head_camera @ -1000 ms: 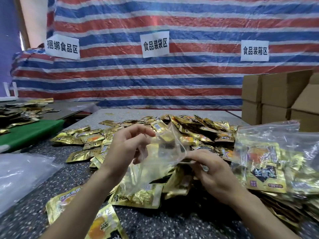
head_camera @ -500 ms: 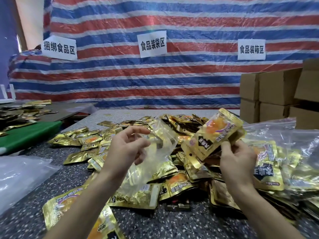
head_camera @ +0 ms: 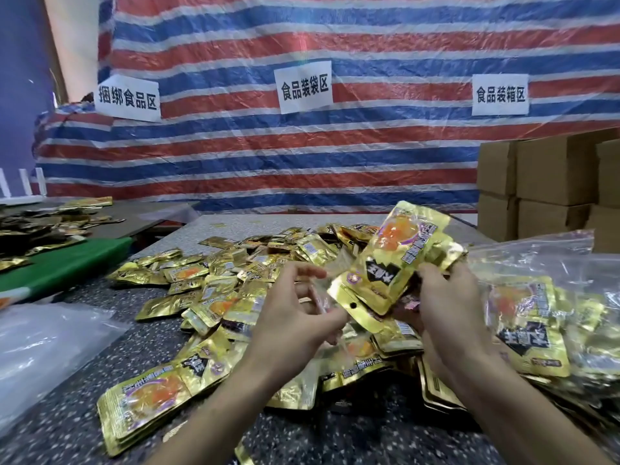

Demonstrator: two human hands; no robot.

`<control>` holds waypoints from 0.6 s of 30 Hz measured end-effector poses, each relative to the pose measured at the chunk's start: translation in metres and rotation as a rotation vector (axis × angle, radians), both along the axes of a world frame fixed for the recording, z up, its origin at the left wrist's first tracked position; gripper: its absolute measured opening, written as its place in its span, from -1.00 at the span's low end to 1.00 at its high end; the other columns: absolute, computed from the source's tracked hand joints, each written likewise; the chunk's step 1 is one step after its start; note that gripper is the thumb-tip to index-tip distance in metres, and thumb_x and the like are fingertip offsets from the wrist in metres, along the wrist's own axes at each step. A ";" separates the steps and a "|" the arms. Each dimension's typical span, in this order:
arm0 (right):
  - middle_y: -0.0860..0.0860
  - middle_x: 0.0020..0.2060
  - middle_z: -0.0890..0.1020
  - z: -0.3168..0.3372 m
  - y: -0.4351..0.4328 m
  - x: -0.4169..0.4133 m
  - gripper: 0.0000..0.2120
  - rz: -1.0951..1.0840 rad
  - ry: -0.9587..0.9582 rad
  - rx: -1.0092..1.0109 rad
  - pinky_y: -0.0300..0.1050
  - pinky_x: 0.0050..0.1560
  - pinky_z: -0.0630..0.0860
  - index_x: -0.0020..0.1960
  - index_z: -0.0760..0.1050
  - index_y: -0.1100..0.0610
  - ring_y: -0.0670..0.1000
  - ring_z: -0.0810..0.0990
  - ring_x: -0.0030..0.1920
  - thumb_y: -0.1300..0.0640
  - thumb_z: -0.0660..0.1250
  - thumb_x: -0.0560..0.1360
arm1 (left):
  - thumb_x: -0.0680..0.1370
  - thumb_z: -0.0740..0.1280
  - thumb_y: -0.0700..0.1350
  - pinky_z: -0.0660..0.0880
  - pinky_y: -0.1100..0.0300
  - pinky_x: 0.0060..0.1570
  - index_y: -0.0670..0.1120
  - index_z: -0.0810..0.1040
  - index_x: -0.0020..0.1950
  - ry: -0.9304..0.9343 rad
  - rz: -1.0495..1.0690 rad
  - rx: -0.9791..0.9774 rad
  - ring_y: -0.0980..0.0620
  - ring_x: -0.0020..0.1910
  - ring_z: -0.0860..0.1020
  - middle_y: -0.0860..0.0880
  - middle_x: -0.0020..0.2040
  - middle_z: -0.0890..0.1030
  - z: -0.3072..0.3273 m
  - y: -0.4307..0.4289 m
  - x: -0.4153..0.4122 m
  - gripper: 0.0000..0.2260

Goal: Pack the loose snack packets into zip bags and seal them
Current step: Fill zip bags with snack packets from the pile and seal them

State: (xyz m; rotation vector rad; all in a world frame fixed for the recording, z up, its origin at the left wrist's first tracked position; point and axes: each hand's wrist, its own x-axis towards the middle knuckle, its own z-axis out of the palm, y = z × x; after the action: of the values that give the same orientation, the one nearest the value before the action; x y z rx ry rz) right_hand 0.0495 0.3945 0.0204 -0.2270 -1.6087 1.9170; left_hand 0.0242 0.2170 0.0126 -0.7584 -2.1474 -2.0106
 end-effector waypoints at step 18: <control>-0.08 -0.16 0.65 0.004 -0.023 0.008 -0.71 -0.107 0.084 0.400 -0.26 -0.31 0.59 0.02 0.47 -0.07 -0.17 0.64 -0.23 0.27 0.43 0.46 | 0.52 0.41 -0.27 0.41 0.28 -0.42 -0.02 0.56 0.02 0.104 0.005 0.096 0.12 -0.42 0.51 0.05 -0.38 0.56 0.004 0.001 0.004 -0.82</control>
State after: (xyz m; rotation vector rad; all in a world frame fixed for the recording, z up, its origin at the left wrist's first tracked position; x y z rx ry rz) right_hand 0.0576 0.3712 0.0241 -0.0633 -1.8407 1.4672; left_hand 0.0279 0.2176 0.0166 -0.8238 -1.9795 -2.0076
